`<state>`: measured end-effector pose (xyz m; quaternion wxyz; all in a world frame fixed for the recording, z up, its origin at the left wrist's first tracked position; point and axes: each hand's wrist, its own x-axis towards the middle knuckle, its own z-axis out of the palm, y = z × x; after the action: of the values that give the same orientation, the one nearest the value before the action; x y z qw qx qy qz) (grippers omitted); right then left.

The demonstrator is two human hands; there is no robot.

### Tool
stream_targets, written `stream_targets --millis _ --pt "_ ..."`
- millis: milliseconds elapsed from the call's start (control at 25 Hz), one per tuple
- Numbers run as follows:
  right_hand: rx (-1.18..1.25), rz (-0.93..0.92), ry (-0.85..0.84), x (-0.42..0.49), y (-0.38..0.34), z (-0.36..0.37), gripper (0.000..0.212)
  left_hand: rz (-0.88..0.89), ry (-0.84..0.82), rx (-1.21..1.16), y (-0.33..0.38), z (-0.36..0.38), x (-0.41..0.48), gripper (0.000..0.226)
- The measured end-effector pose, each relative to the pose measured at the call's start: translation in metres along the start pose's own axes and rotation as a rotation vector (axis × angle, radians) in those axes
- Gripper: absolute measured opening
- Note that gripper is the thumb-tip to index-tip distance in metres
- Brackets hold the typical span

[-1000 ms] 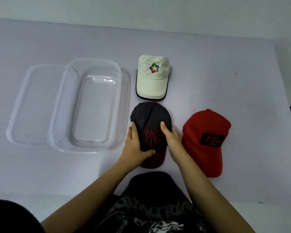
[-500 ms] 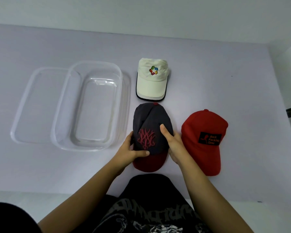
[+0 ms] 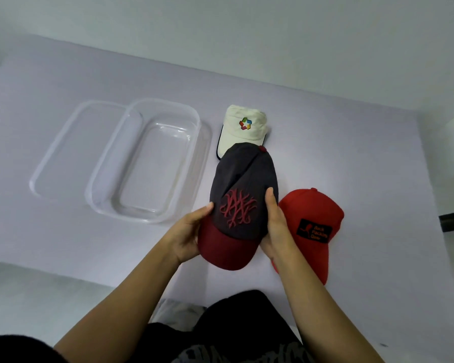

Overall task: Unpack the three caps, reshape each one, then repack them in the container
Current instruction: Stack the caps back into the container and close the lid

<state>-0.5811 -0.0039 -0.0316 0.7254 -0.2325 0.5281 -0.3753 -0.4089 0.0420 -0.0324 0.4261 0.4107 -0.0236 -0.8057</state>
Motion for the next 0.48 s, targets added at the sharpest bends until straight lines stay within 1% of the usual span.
stream_targets --millis 120,200,240,280,360,440,480 --pt "0.043 0.002 -0.158 -0.005 -0.013 0.002 0.101 0.052 -0.085 -0.076 -0.001 0.005 -0.007 0.062" --pt "0.048 -0.008 -0.192 -0.008 -0.020 0.013 0.103 0.090 -0.145 -0.113 0.008 0.004 -0.013 0.062" --pt "0.050 -0.037 -0.174 -0.008 -0.021 0.020 0.103 0.112 -0.165 -0.108 0.016 0.000 -0.015 0.062" --pt "0.053 -0.074 -0.132 -0.007 -0.022 0.029 0.102 0.134 -0.181 -0.072 0.026 -0.003 -0.018 0.062" --pt "0.034 -0.136 -0.038 -0.003 -0.024 0.050 0.097 0.161 -0.202 0.080 0.052 -0.015 -0.023 0.068" --pt "-0.024 -0.158 -0.007 0.002 -0.026 0.076 0.095 0.139 -0.169 0.274 0.084 -0.027 -0.031 0.077" --pt "-0.056 -0.158 0.004 0.006 -0.025 0.094 0.094 0.113 -0.127 0.392 0.102 -0.036 -0.034 0.081"
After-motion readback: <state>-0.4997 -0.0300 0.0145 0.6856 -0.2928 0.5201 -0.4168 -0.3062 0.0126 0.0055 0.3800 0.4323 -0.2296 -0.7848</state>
